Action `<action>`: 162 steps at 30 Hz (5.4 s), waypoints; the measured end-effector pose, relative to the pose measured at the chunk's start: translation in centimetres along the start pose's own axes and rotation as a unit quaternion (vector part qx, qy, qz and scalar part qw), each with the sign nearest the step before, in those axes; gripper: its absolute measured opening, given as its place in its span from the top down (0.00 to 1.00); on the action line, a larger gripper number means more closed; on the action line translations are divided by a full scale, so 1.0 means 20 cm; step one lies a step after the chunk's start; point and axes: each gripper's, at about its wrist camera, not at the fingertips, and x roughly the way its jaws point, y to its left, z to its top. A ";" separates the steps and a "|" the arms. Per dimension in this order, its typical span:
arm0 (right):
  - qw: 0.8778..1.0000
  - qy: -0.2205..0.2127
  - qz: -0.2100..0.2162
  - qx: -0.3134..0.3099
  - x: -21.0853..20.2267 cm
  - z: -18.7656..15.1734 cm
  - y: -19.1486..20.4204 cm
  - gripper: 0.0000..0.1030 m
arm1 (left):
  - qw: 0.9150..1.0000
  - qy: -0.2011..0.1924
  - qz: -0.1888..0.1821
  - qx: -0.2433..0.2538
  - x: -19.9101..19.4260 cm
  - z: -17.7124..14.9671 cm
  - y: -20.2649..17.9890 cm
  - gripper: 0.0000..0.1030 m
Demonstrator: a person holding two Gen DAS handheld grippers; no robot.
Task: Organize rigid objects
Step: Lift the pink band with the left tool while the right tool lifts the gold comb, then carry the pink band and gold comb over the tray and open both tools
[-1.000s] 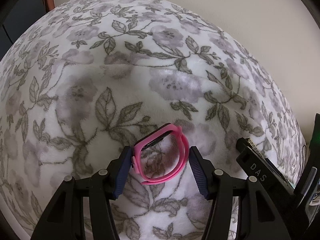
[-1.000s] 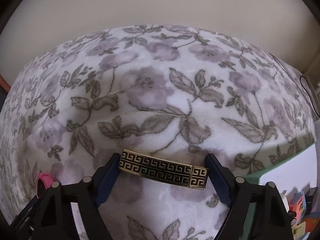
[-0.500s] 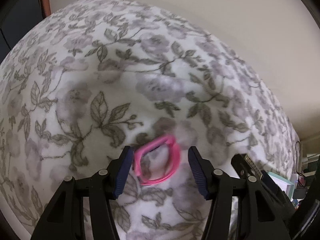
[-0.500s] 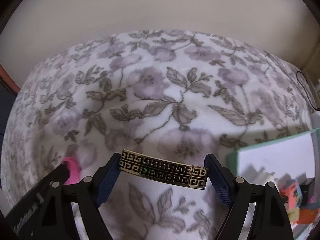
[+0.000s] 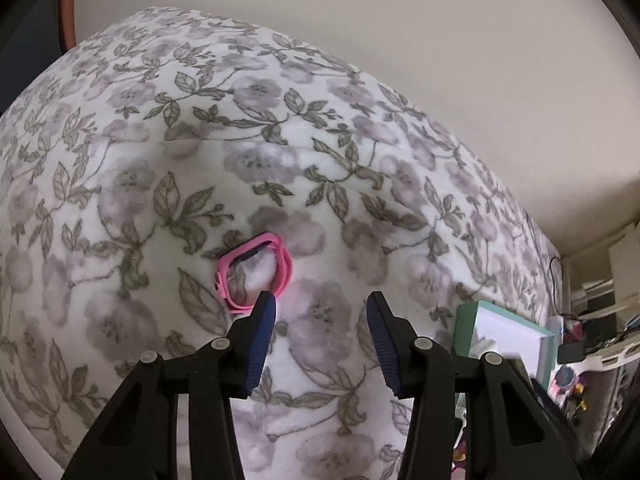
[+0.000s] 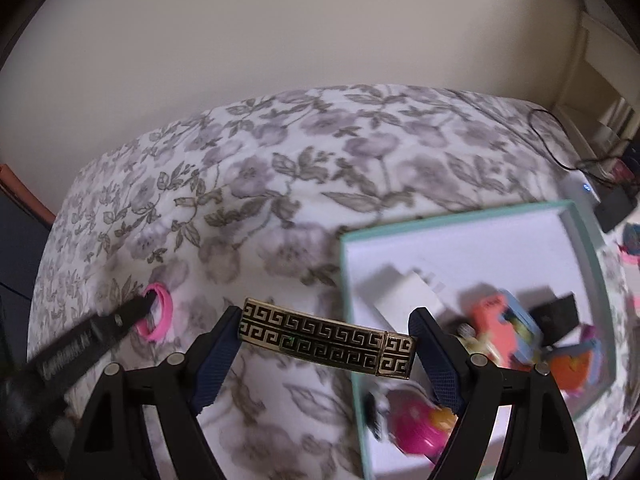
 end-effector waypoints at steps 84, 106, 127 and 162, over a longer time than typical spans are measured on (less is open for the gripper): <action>0.998 0.005 0.018 0.064 -0.24 -0.14 -0.40 0.17 | 0.988 -0.038 -0.025 0.144 -0.20 -0.30 -0.51 0.44; 0.977 -0.002 -0.041 0.207 -0.28 -0.17 -1.11 0.17 | 0.938 0.009 -0.042 0.343 -0.07 -0.86 -1.14 0.44; 0.978 0.018 -0.045 0.204 -0.15 -0.17 -1.12 0.17 | 0.933 0.026 -0.031 0.357 0.02 -0.92 -1.17 0.44; 0.979 -0.010 -0.054 0.196 -0.17 -0.15 -1.09 0.02 | 0.936 0.025 -0.014 0.349 0.06 -0.90 -1.16 0.16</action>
